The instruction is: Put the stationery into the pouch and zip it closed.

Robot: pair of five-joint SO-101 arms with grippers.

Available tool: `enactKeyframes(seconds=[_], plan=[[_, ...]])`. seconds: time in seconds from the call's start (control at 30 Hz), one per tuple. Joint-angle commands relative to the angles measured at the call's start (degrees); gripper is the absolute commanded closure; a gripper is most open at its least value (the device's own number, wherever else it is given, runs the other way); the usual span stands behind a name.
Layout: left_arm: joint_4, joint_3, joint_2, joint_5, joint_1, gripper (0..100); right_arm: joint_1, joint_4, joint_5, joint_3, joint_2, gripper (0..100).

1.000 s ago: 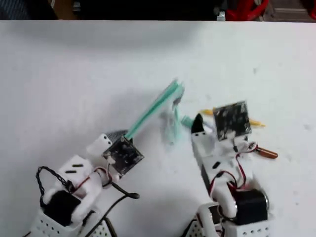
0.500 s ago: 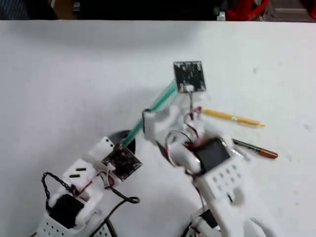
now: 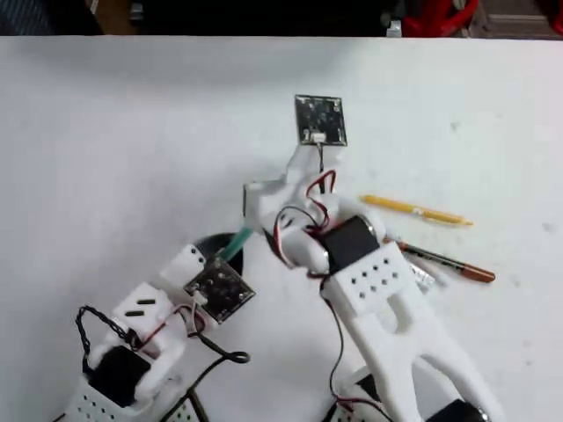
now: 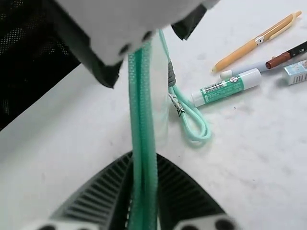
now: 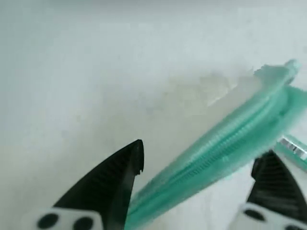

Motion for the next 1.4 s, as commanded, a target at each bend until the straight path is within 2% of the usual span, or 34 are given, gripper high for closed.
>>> enactKeyframes(seconds=[0.0, 0.17, 0.23, 0.33, 0.43, 0.57, 0.63, 0.73, 0.8, 0.93, 1.03, 1.27, 1.37], plan=[[-1.32, -0.44, -0.75, 0.7, 0.4, 98, 1.36, -0.22, 0.0, -2.29, 2.68, 73.2], [-0.35, -0.79, -0.75, 0.7, 0.4, 98, 8.13, -6.64, 0.09, -3.52, 6.46, 99.8], [1.49, -1.85, -0.75, 0.7, 0.4, 96, 11.12, -7.34, 0.09, -3.43, 6.64, 94.7], [6.33, -4.92, -0.75, 2.46, 0.4, 83, 13.05, -7.78, 2.99, -3.52, 5.49, 98.6], [8.53, -7.03, -0.75, 7.3, -0.04, 78, 10.95, -7.78, 13.71, -3.43, 3.21, 98.1], [9.93, -7.47, -0.75, 5.01, -1.01, 77, 4.53, -7.25, 31.82, -2.99, -1.01, 98.1], [12.48, -9.05, -0.66, 4.4, -1.1, 75, 1.1, -4.44, 37.63, -3.08, -4.09, 98.1], [16.44, -12.75, -0.66, 3.78, -1.27, 72, -4.09, 0.57, 40.97, -3.69, -11.12, 98.1], [16.88, -14.68, -0.66, 0.35, -2.95, 72, -5.76, 3.3, 42.29, -3.69, -16.31, 98.1], [16.97, -18.81, -0.66, -1.05, -11.82, 72, -5.05, 7.25, 47.03, -3.69, -23.52, 98.1], [16.97, -19.78, -0.66, -1.05, -15.96, 72, -4.35, 11.21, 51.52, -3.69, -26.33, 98.1], [18.2, -19.69, -0.66, -1.05, -16.4, 72, -4.44, 20.09, 62.86, -3.78, -28.88, 98.1], [19.25, -19.52, -0.66, -1.05, -16.31, 72, -4.44, 20.88, 64.7, -3.78, -30.73, 98.1]])
